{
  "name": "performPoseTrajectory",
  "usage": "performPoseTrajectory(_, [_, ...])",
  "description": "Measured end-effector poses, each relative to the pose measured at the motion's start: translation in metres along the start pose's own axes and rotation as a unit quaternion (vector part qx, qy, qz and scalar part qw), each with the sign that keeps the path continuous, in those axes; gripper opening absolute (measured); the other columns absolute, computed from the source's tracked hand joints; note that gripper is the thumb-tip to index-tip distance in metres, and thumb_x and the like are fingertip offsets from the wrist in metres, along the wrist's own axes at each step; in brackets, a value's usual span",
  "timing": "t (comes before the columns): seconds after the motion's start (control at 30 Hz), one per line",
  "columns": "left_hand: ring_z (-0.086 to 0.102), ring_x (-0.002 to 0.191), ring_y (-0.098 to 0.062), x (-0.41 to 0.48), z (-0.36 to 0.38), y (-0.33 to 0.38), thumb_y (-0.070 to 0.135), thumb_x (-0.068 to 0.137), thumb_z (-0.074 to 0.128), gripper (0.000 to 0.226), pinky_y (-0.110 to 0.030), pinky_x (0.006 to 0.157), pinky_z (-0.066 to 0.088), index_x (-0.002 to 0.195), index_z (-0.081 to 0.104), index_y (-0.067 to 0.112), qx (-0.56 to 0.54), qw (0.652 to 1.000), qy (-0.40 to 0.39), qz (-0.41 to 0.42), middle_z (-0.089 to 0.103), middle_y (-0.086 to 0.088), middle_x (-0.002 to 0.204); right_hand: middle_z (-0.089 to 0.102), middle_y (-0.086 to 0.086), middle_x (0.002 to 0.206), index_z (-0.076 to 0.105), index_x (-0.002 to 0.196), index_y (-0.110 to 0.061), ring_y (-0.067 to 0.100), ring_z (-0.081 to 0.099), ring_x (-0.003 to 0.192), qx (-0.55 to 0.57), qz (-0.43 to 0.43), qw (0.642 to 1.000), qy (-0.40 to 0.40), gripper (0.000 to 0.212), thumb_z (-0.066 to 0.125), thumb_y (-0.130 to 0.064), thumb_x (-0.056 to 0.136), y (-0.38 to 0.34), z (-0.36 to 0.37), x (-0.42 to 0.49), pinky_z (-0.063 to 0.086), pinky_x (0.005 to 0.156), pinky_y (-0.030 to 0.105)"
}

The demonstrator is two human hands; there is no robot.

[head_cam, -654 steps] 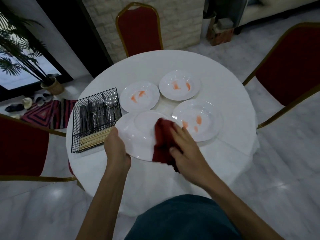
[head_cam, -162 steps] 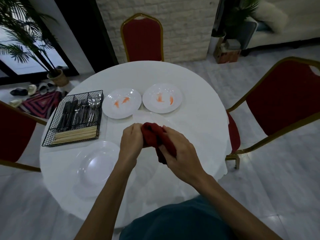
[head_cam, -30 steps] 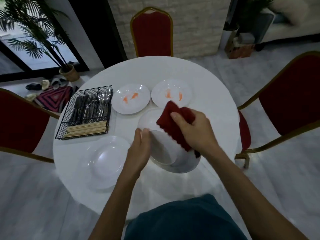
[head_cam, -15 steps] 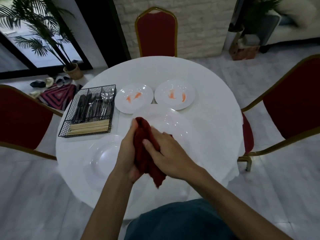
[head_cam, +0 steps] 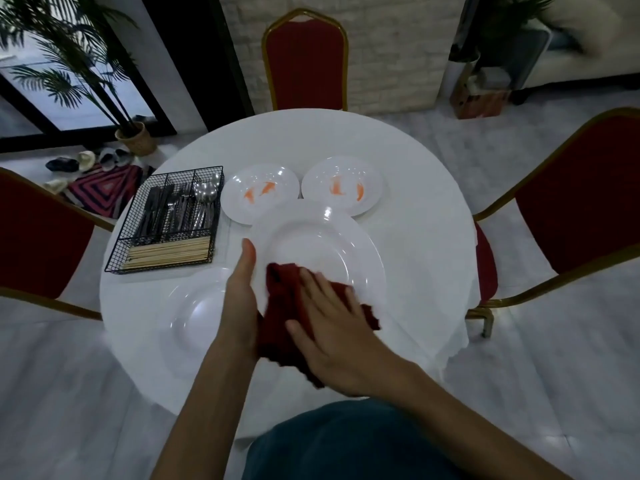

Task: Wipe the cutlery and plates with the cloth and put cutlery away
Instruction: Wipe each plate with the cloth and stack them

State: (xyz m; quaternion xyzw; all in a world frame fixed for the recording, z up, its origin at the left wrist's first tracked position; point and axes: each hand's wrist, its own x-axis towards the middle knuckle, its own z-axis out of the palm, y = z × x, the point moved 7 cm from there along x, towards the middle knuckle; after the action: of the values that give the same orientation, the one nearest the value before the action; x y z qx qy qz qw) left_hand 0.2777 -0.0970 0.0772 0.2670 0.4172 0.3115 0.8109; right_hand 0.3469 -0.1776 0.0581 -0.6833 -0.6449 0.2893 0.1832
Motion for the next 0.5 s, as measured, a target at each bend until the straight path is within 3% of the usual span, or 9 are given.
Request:
performPoseTrajectory(0.07, [0.073,0.101,-0.029,0.001,0.007,-0.013,0.069,0.093,0.042,0.070,-0.044,0.090,0.055,0.112,0.076,0.010,0.052,0.998,-0.006,-0.028,0.076,-0.014,0.109,-0.014,-0.017,0.170,-0.015,0.161,-0.033,0.002,-0.023,0.153,0.056,-0.021,0.998,0.032,0.065,0.017,-0.052,0.108,-0.009,-0.003,0.011,-0.009,0.126,0.050])
performPoseTrajectory(0.23, [0.062,0.124,-0.022,0.004,0.018,-0.021,0.064,0.099,0.029,0.064,-0.042,0.111,0.040,0.139,0.057,0.022,0.064,0.996,-0.043,-0.033,0.066,-0.005,0.135,-0.015,-0.013,0.170,-0.014,0.162,-0.028,0.010,-0.018,0.156,0.008,0.015,0.988,0.150,0.073,0.023,-0.057,0.106,0.035,-0.039,0.043,-0.007,0.125,0.050])
performPoseTrajectory(0.33, [0.064,0.122,-0.019,-0.001,0.017,-0.024,0.066,0.099,0.024,0.065,-0.043,0.110,0.042,0.138,0.057,0.027,0.091,0.993,-0.065,-0.031,0.067,-0.001,0.133,-0.002,-0.004,0.172,-0.005,0.163,-0.018,0.021,-0.004,0.158,-0.036,0.071,0.968,0.240,0.079,0.023,-0.061,0.104,0.069,-0.057,0.048,0.000,0.125,0.056])
performPoseTrajectory(0.4, [0.067,0.117,-0.020,-0.004,0.013,-0.017,0.063,0.099,0.027,0.059,-0.045,0.107,0.046,0.133,0.061,0.028,0.087,0.995,-0.056,0.000,0.070,-0.001,0.127,0.006,0.001,0.172,0.001,0.163,-0.013,0.025,0.003,0.158,-0.051,0.117,0.959,0.254,0.080,0.028,-0.059,0.104,0.089,-0.063,0.048,0.004,0.124,0.056])
performPoseTrajectory(0.47, [0.067,0.117,-0.025,-0.004,0.008,-0.009,0.062,0.098,0.031,0.058,-0.048,0.104,0.047,0.136,0.059,0.028,0.080,0.995,-0.048,0.026,0.070,-0.004,0.127,0.035,0.008,0.163,0.022,0.160,-0.016,0.026,0.035,0.147,0.028,0.179,0.953,0.242,0.076,0.041,-0.059,0.101,0.120,-0.061,0.046,0.025,0.121,0.051])
performPoseTrajectory(0.5, [0.066,0.118,-0.027,-0.003,0.005,-0.006,0.062,0.097,0.032,0.059,-0.050,0.103,0.048,0.138,0.057,0.027,0.068,0.996,-0.044,0.031,0.070,-0.005,0.129,0.058,0.010,0.143,0.043,0.148,-0.018,0.026,0.058,0.126,0.095,0.209,0.943,0.241,0.069,0.045,-0.064,0.097,0.131,-0.060,0.042,0.044,0.109,0.047])
